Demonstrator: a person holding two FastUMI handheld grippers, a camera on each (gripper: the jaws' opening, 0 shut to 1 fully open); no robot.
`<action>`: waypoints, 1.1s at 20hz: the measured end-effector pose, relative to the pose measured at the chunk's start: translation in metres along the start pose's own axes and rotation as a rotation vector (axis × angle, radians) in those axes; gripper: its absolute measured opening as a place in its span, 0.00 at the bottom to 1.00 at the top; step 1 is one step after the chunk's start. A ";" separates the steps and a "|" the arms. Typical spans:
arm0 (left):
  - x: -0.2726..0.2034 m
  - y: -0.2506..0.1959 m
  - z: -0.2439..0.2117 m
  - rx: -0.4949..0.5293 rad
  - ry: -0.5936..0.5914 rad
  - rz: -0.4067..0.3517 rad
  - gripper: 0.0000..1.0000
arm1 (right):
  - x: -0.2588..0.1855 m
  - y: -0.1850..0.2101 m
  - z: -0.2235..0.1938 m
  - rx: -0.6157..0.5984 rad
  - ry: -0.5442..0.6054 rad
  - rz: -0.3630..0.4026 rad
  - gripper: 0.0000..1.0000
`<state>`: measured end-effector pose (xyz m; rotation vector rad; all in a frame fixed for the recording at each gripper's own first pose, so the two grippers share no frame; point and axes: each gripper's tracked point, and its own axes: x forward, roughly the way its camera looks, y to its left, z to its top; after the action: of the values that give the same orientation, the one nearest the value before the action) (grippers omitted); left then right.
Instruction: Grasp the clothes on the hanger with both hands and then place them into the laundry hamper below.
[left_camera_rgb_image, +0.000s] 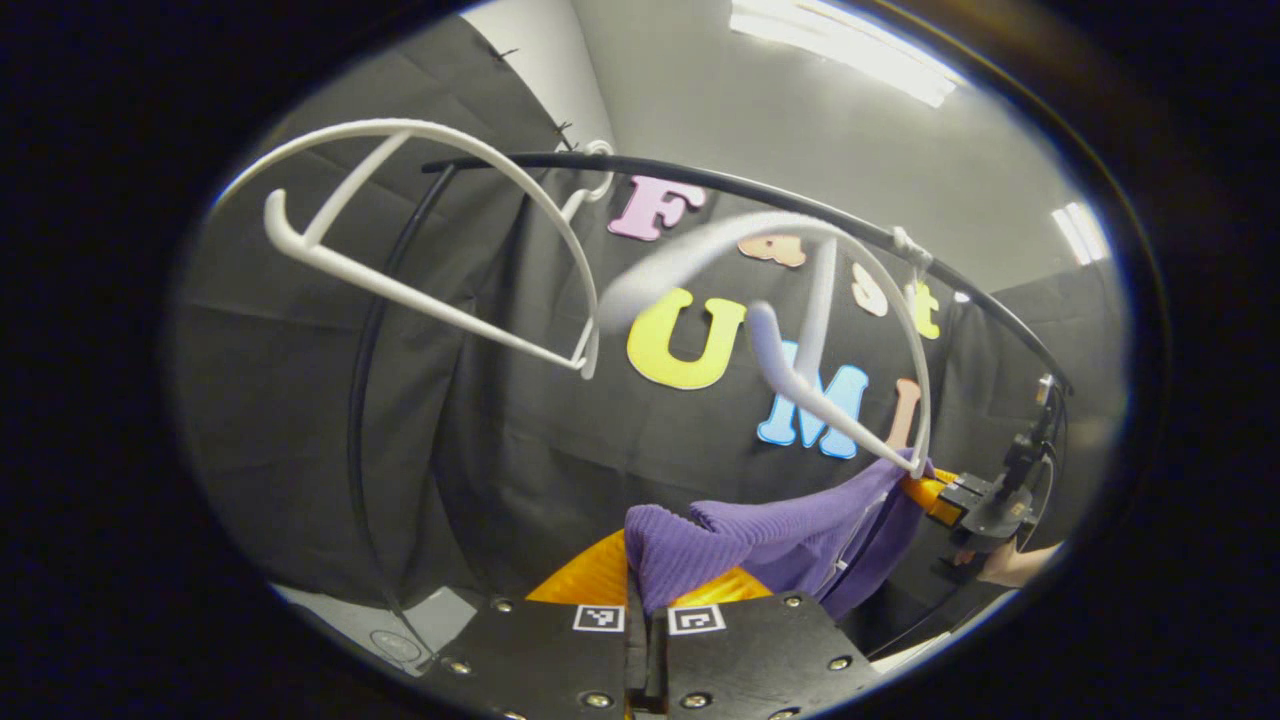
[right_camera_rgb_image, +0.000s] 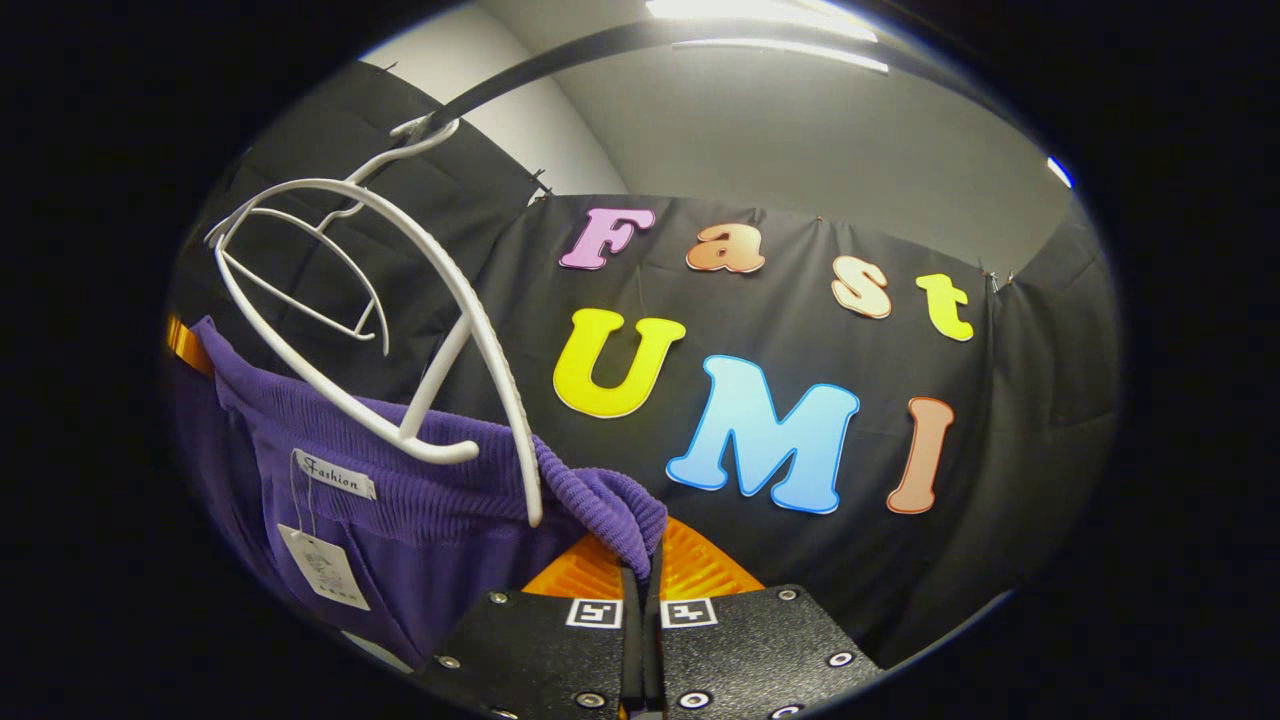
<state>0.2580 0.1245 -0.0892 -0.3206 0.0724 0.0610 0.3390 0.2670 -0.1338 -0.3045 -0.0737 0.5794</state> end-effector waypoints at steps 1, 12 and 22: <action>-0.007 0.000 -0.009 -0.011 0.014 0.019 0.01 | -0.002 0.000 -0.009 0.011 0.021 0.009 0.00; -0.118 -0.044 0.004 -0.014 -0.039 0.107 0.01 | -0.107 -0.004 0.009 0.146 0.025 0.089 0.00; -0.191 0.016 -0.022 -0.092 0.049 0.048 0.01 | -0.229 0.067 0.035 0.229 0.178 0.041 0.00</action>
<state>0.0651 0.1235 -0.0994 -0.4124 0.1257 0.1044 0.1070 0.2036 -0.1165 -0.1336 0.1701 0.5928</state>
